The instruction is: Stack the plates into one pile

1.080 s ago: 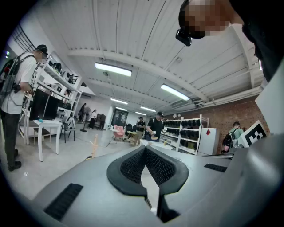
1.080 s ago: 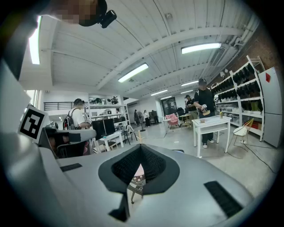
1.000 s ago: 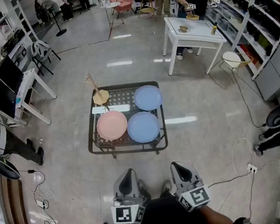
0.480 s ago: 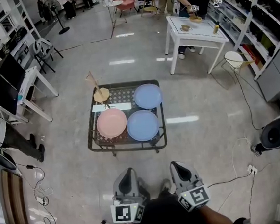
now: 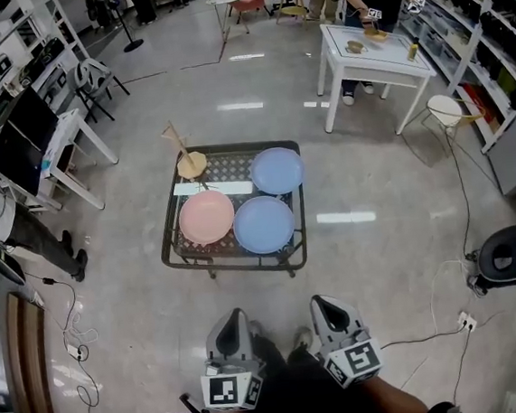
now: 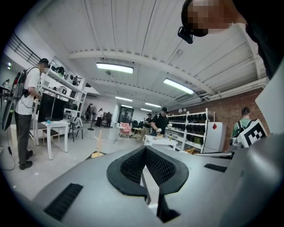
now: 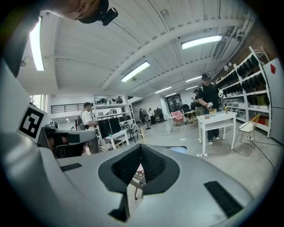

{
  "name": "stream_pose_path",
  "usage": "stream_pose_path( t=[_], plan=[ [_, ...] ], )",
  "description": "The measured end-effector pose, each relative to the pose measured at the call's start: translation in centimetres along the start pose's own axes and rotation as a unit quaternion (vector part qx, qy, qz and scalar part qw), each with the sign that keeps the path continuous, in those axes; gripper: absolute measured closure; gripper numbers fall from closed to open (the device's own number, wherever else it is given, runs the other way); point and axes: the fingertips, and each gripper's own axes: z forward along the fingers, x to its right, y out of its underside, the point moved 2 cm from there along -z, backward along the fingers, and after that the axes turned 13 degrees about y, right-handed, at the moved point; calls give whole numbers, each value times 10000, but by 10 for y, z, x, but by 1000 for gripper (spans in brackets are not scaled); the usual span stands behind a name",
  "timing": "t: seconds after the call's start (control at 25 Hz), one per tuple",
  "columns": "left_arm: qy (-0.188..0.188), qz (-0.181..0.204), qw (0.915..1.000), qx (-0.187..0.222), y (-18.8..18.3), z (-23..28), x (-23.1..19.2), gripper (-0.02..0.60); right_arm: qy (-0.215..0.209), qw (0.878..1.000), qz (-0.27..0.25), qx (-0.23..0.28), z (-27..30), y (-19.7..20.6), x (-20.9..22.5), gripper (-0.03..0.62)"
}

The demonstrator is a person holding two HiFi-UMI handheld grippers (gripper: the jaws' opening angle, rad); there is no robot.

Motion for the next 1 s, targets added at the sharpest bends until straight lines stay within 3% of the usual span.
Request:
stream_pose_path(
  t=[0.4, 1.0],
  plan=[
    [-237, -158, 9995, -142, 14, 21, -6, 566, -224, 9996, -32, -139, 29, 3, 12, 585],
    [-132, -472, 9983, -312, 17, 125, -106, 566, -158, 9985, -232, -477, 162, -10, 9, 585]
  ],
)
